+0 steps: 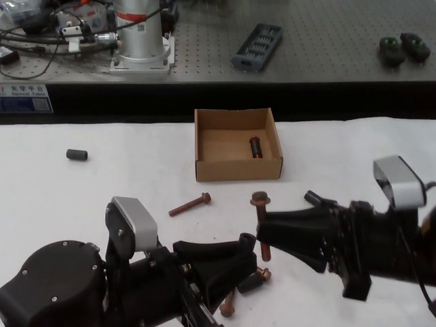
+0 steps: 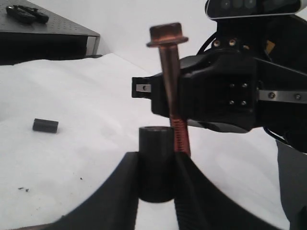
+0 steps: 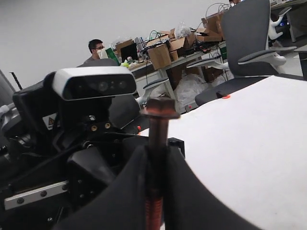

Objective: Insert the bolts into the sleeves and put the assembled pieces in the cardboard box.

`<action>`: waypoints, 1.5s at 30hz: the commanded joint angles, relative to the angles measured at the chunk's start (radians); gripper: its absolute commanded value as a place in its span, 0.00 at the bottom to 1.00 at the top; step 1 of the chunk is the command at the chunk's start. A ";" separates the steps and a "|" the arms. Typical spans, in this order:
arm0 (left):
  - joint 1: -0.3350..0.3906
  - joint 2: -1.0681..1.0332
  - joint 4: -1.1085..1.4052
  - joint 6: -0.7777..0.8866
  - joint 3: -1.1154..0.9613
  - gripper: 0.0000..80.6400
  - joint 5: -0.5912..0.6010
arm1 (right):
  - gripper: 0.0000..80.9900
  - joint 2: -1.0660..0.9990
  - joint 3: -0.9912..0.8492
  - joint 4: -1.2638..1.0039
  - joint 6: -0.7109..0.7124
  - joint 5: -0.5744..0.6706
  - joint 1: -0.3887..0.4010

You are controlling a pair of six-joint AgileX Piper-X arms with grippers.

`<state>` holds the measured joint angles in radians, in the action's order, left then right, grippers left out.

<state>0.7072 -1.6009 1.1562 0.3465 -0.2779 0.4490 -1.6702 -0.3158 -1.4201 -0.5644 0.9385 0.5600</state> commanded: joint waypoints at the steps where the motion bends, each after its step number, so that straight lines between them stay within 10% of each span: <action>1: 0.000 -0.021 0.058 0.038 -0.001 0.12 0.015 | 0.04 -0.002 0.012 -0.093 -0.073 -0.069 0.000; 45: 0.000 -0.051 0.114 0.145 -0.001 0.12 0.027 | 0.04 -0.002 -0.065 -0.084 -0.131 -0.053 0.000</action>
<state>0.7072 -1.6486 1.2601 0.4791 -0.2779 0.4818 -1.6702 -0.3730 -1.4626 -0.6335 0.9307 0.5608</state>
